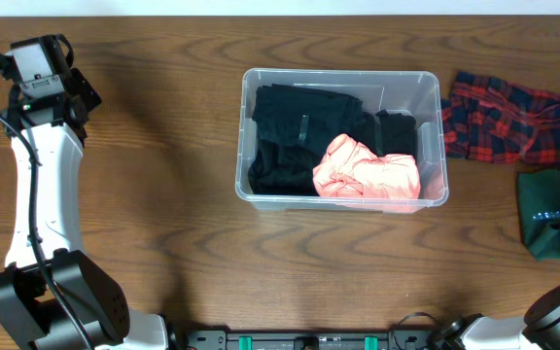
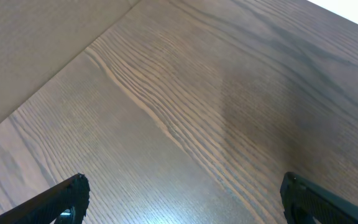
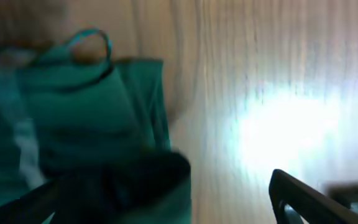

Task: Pack container
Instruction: 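Lower the right gripper onto the dark green garment and grasp it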

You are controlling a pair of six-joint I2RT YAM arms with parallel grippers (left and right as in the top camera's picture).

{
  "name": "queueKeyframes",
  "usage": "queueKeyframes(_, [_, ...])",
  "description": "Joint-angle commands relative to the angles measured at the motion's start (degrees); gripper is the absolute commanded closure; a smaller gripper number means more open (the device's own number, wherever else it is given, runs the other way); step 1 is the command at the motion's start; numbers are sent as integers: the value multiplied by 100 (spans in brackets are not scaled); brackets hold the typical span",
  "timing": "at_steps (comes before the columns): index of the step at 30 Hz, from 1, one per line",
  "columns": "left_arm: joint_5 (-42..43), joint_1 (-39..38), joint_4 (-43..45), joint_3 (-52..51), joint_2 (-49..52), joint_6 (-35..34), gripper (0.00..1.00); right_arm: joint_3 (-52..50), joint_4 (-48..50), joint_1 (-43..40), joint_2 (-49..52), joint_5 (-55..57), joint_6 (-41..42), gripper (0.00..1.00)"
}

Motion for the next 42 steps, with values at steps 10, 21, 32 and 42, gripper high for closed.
queueKeyframes(10, [-74,13,-15,31,-42,4,2,-992,1770,-114,-55,-1180,-977,11])
queueKeyframes(21, [-74,13,-15,31,-42,4,2,-1244,1941,-114,-24,-1108,-970,7])
queueKeyframes(32, [-74,13,-15,31,-42,4,2,-1445,2229,-114,-17,-1108,-968,5])
queueKeyframes(42, [-74,13,-15,31,-42,7,2,-1646,2415,-118,-17,-874,-645,4])
